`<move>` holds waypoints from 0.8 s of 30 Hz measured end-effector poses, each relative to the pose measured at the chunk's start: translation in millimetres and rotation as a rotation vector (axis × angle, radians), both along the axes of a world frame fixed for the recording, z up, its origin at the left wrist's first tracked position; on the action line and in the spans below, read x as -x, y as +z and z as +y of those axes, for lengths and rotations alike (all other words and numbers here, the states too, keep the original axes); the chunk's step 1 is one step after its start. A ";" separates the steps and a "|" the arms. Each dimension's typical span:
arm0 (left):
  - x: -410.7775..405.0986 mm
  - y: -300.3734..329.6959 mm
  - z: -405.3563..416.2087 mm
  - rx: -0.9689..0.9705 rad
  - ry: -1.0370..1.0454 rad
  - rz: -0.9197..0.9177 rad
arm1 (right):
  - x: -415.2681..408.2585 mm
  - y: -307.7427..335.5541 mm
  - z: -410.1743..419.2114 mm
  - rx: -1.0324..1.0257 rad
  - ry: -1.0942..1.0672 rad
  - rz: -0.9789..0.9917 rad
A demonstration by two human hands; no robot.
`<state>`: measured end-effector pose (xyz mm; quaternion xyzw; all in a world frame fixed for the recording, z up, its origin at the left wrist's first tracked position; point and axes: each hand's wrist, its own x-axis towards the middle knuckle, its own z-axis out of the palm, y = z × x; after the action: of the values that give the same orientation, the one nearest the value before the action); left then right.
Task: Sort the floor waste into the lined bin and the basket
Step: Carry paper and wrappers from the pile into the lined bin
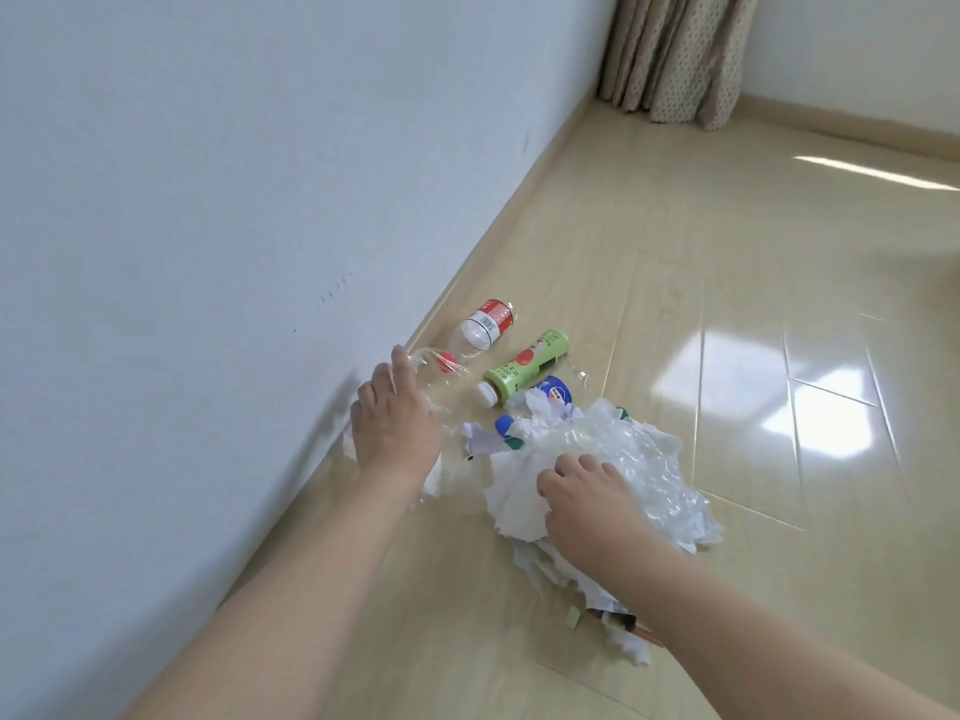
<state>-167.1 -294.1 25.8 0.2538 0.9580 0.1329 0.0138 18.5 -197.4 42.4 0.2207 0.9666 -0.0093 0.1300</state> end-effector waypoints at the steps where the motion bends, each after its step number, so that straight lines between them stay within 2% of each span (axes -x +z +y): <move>1: 4.3 -0.5 5.6 0.034 0.013 -0.007 | -1.3 -1.8 2.1 -0.008 0.013 0.018; 3: 11.6 -1.5 8.4 0.045 -0.009 -0.062 | -5.1 -2.9 6.9 -0.006 0.013 0.061; 6: 8.9 -3.0 -3.9 -0.088 -0.082 -0.120 | -11.9 -5.3 13.4 0.007 0.019 0.035; 9: -3.8 5.0 -19.8 -0.177 -0.125 0.034 | -15.3 -6.0 15.4 -0.019 0.053 0.010; 11: -11.7 12.7 -31.7 -0.162 -0.171 0.157 | -16.0 -3.0 12.2 0.030 0.026 0.067; 15: -23.4 48.6 -48.6 -0.238 -0.248 0.298 | -17.2 14.5 0.3 0.315 -0.126 0.204; 18: -35.4 86.6 -50.7 -0.392 -0.338 0.283 | -19.4 38.2 -3.6 0.434 -0.213 0.258; 24: -66.8 151.1 -39.4 -0.642 -0.252 0.101 | -53.5 97.7 11.6 0.557 -0.417 0.439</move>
<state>-100.3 -333.5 176.9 0.3676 0.8279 0.4122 -0.0979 72.0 -185.8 140.1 0.3609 0.8664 -0.3438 -0.0292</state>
